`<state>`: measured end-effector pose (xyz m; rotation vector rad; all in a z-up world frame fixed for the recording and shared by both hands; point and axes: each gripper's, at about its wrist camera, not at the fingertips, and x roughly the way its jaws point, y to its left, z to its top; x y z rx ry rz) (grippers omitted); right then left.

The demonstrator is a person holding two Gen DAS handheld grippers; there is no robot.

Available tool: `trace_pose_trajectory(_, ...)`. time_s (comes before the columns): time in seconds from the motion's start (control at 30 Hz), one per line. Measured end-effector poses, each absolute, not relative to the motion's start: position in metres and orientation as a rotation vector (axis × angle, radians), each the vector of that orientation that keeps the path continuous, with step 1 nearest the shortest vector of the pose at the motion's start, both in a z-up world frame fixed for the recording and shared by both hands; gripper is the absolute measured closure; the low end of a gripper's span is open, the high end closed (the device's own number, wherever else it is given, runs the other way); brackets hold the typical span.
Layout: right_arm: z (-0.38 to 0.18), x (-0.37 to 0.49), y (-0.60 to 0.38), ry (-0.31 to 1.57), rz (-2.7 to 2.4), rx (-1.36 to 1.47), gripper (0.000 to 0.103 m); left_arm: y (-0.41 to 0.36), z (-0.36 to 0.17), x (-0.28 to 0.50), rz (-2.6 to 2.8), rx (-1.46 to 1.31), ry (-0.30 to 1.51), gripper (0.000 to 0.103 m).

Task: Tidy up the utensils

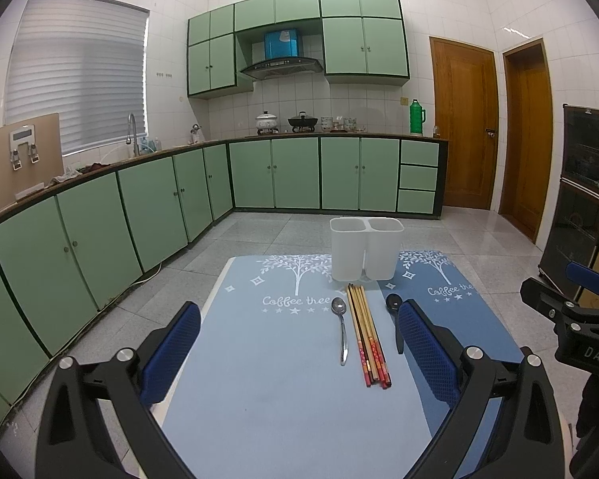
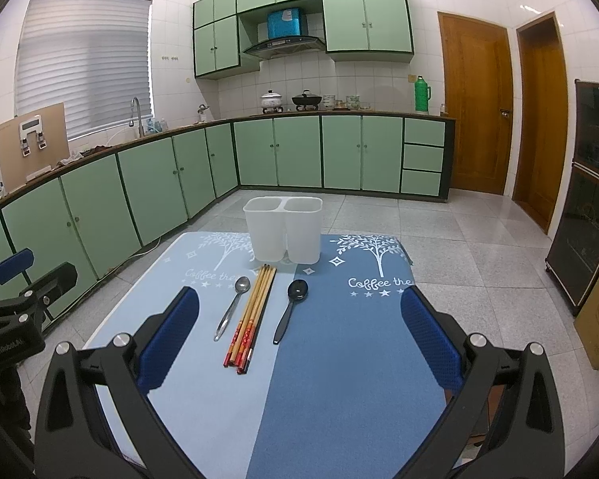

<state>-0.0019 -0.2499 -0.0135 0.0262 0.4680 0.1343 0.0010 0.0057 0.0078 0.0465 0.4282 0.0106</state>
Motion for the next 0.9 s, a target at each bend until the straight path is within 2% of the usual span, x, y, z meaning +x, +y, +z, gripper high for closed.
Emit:
trace_pose_trajectory(0.53,-0.016,0.012,-0.246,0.485,0.125,0.023,0.005,0.001,0.006,0.015,0.019,0.058,0.446,0.006)
trace_pose_trajectory(0.9,-0.041,0.078,-0.237,0.561,0.094,-0.004,0.005,0.006,-0.015,0.072,0.033,0.066,0.509,0.006)
